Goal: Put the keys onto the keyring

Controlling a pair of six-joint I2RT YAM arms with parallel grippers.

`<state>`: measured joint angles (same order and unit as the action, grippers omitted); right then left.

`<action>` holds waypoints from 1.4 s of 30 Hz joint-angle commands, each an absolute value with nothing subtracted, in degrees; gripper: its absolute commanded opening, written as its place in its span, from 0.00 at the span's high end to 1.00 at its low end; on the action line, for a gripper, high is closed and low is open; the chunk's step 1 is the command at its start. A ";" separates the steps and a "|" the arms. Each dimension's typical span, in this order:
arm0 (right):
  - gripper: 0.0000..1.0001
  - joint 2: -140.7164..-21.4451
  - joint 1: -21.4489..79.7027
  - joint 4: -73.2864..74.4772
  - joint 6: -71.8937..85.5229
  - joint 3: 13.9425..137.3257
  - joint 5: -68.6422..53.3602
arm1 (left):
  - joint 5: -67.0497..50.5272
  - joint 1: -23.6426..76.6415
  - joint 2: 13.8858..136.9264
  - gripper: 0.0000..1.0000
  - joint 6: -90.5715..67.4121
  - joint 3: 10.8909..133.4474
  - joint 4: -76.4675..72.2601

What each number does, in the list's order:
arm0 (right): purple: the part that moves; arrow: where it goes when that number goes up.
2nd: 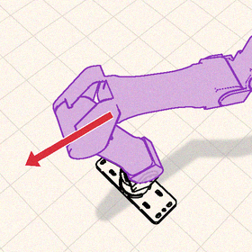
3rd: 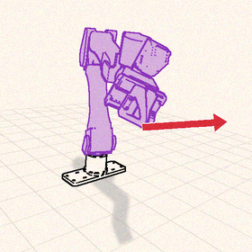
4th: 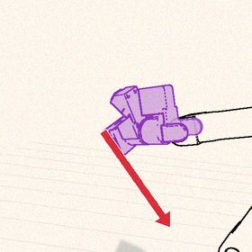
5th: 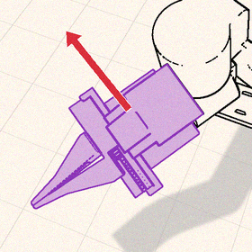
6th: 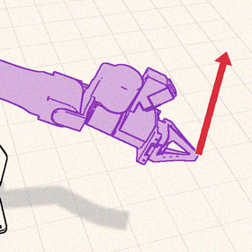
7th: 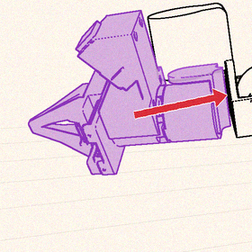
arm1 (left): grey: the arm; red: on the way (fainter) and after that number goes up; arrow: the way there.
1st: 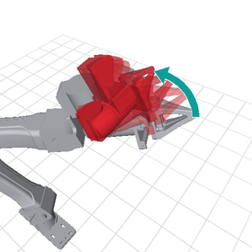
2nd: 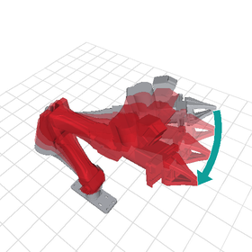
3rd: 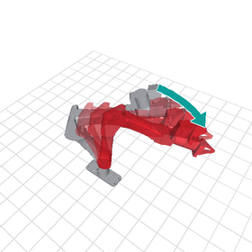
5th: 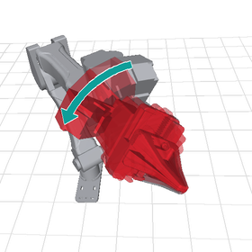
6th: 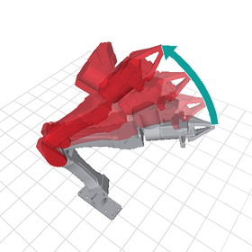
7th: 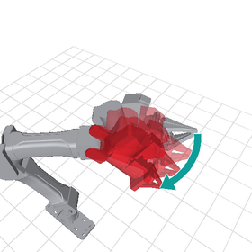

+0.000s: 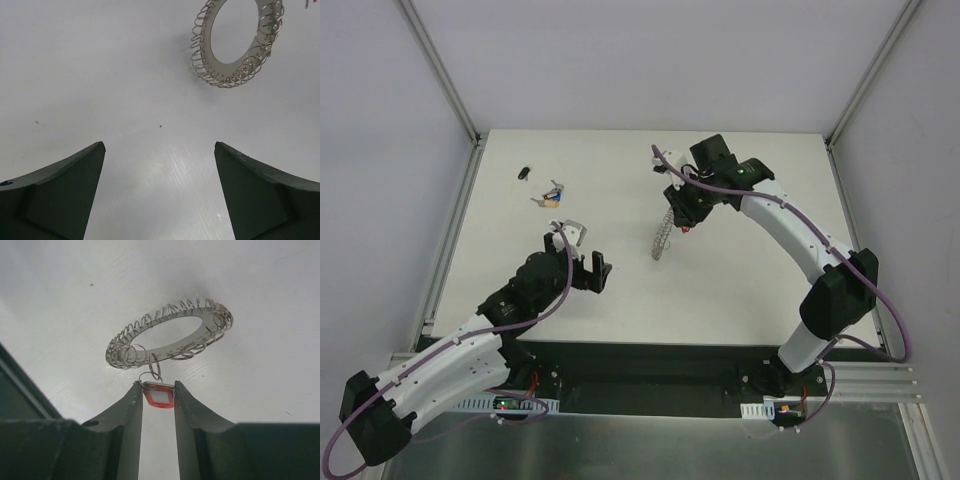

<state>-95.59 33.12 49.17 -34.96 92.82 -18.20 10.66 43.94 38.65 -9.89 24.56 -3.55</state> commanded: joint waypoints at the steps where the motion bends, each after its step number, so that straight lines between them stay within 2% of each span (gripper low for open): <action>1: 0.99 -91.68 32.61 38.77 -31.64 87.29 -10.46 | 8.79 38.94 39.81 0.09 -17.04 26.98 -0.98; 7: 0.99 -91.49 32.61 35.51 -26.29 75.60 -16.07 | 9.40 35.16 37.36 0.09 -18.63 28.83 5.88; 13: 0.99 -93.08 32.61 33.49 -18.64 67.34 -18.72 | 11.25 34.98 34.02 0.04 -18.63 28.92 9.31; 22: 0.99 -97.56 29.01 35.68 -8.46 66.09 -11.44 | 14.14 34.98 31.82 0.01 -16.44 30.23 12.82; 24: 0.93 -97.73 27.52 35.77 -6.95 65.74 -10.46 | 16.33 34.98 30.94 0.01 -16.17 30.76 14.14; 26: 0.81 -97.47 26.64 36.21 -4.94 65.39 -8.97 | 18.01 34.98 29.98 0.01 -16.00 31.03 15.81; 28: 0.74 -96.95 25.32 36.12 -4.13 64.95 -7.39 | 20.12 34.98 28.39 0.01 -15.91 30.76 16.78; 29: 0.65 -96.77 24.96 36.12 -3.52 64.95 -6.86 | 20.65 34.98 27.34 0.01 -15.82 30.67 17.48; 31: 0.57 -95.55 24.00 36.12 -3.08 64.86 -5.55 | 21.44 34.89 26.37 0.01 -16.00 30.67 18.19; 32: 0.46 -94.75 23.47 36.12 -2.82 64.86 -5.10 | 21.62 34.89 25.67 0.01 -16.17 30.76 18.89; 34: 0.33 -93.35 23.03 36.04 -2.72 64.86 -3.70 | 21.97 34.89 25.05 0.01 -16.52 30.85 19.68; 40: 0.09 -84.39 21.62 35.42 -1.76 63.37 2.87 | 23.02 34.89 21.80 0.01 -17.49 30.76 21.71; 42: 0.06 -79.66 21.18 35.16 -1.06 62.06 4.82 | 24.16 34.89 19.96 0.01 -17.49 30.67 22.06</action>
